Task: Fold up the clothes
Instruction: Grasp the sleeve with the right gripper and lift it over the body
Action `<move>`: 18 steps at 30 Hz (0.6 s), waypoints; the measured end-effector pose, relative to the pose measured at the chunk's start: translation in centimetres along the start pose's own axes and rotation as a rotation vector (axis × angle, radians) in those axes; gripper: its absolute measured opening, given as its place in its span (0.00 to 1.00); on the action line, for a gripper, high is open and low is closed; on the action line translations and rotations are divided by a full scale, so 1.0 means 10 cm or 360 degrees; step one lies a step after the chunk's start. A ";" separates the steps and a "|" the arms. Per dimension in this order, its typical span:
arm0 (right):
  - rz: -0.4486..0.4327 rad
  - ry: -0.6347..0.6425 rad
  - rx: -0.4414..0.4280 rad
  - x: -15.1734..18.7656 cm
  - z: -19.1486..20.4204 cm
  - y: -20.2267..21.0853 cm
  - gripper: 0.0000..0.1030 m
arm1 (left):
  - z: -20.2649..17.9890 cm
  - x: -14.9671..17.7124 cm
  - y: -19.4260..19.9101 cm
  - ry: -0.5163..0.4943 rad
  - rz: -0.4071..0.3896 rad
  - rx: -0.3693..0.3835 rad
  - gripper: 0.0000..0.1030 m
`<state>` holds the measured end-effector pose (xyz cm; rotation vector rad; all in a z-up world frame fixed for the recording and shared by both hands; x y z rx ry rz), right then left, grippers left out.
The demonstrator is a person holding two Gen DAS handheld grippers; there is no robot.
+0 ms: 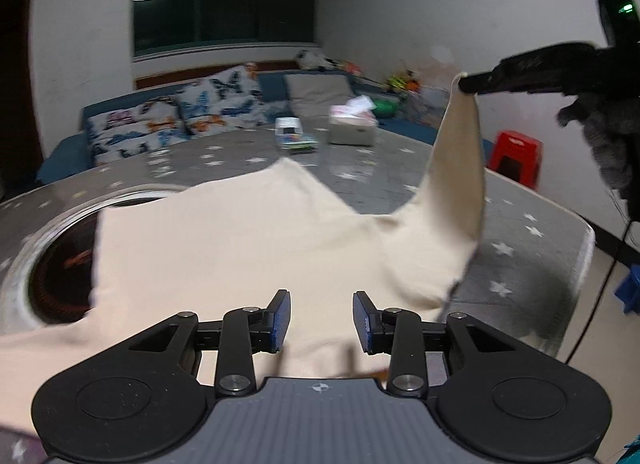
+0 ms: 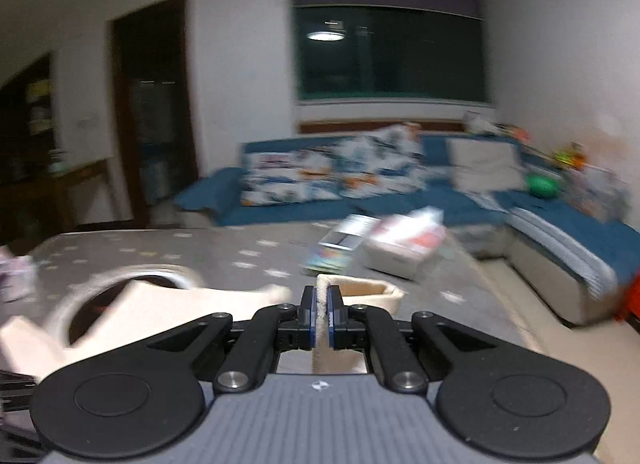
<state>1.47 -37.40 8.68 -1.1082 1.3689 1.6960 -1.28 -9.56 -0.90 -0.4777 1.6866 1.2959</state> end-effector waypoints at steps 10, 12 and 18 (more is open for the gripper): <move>0.0115 0.0318 -0.0556 -0.07 1.45 -0.46 0.04 | 0.77 0.22 0.45 0.0256 -0.0047 -0.0310 0.36; 0.0165 0.0363 -0.0621 0.01 1.70 -0.57 0.04 | 0.93 0.27 0.54 0.0309 -0.0055 -0.0376 0.36; 0.0369 0.0463 -0.0766 0.42 2.25 -0.84 0.04 | 1.30 0.42 0.72 0.0451 -0.0047 -0.0551 0.39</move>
Point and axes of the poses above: each gripper's, at about its wrist camera, not at the fingertips, and y roughly against the way its jaws point, z to its left, x to its underside, the point moved 3 cm from there along -y, roughly the way its jaws point, and after that the axes turned 2 degrees about -x, right-handed, at the moved point
